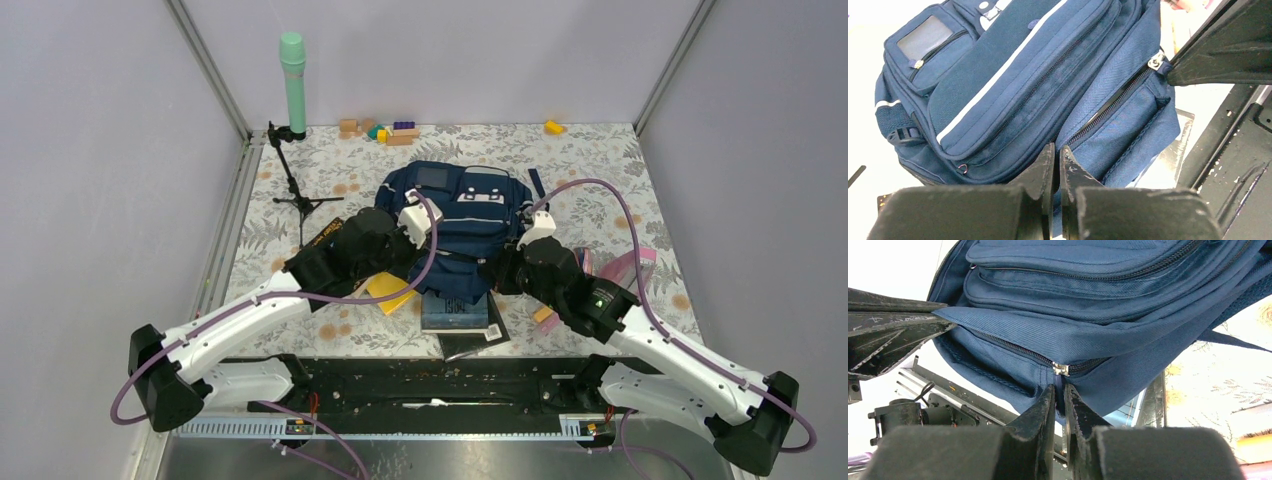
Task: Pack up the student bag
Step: Unzip the student bag at the center of the board.
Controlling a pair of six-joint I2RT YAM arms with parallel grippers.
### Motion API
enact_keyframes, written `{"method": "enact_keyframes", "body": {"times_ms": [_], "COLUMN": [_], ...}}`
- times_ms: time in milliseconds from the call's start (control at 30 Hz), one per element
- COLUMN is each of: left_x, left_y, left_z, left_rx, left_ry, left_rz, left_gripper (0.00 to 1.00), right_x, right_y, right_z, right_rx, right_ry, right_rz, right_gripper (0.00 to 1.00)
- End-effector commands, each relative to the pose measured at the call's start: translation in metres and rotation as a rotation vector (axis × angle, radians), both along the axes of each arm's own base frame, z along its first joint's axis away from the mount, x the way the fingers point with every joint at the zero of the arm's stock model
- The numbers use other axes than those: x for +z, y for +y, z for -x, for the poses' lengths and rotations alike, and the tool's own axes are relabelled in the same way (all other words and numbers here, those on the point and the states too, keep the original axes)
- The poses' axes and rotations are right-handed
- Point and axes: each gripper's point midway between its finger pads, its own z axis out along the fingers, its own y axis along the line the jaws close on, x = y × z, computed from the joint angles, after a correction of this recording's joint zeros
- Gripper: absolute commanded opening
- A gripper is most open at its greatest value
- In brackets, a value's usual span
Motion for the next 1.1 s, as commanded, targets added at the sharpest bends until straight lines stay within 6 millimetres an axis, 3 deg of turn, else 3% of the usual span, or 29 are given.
{"method": "enact_keyframes", "body": {"times_ms": [0,200,667,1067], "left_x": [0.046,0.053,0.064,0.069], "left_y": [0.039,0.044,0.06,0.071], "left_z": [-0.031,-0.03,-0.034,-0.038], "left_rx": [0.209,0.218,0.272,0.316], "left_ry": [-0.169,-0.186,-0.22,-0.225], "left_rz": [0.02,0.024,0.029,0.043], "left_gripper": [0.0,0.0,0.0,0.0], "right_x": [-0.041,-0.048,-0.055,-0.069], "right_y": [-0.05,-0.059,-0.092,-0.121], "right_z": [-0.002,-0.008,-0.047,-0.063], "right_rx": [-0.14,-0.173,-0.283,-0.355], "right_ry": [0.064,0.055,0.045,0.083], "right_rz": [0.212,0.267,0.314,0.336], "right_gripper": [0.0,0.0,0.0,0.0]}}
